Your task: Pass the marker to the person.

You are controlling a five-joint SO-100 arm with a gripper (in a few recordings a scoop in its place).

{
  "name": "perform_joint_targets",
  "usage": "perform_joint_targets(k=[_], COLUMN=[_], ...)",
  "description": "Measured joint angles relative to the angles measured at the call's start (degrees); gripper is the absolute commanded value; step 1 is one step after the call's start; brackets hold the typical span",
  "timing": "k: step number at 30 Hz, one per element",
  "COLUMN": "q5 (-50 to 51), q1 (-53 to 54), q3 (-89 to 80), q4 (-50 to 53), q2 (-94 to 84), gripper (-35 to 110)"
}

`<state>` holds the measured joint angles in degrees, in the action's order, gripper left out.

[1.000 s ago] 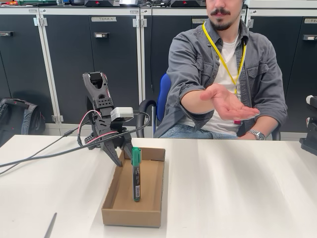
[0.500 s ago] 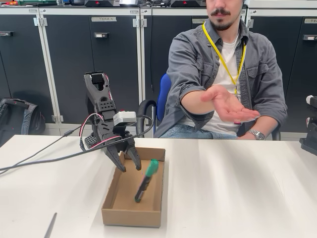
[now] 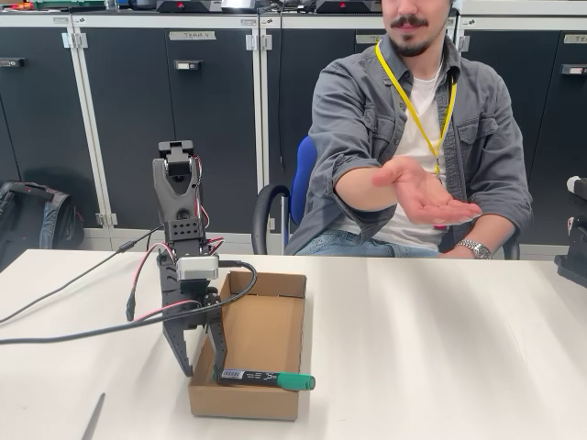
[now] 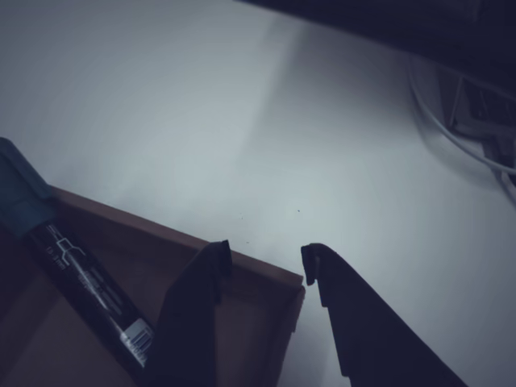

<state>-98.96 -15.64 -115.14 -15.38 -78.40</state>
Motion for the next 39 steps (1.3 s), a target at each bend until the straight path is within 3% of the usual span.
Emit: perform_joint_targets(k=[6, 20, 29, 39], q5=[8.6, 23.0, 22.1, 8.4], q1=[-2.1, -9.7, -10.3, -8.7], q3=[10.2, 27.1, 27.2, 27.7], q4=[8.6, 48.6, 56.8, 56.1], q2=[1.8, 5.1, 5.1, 6.4], gripper=[23, 24, 25, 25])
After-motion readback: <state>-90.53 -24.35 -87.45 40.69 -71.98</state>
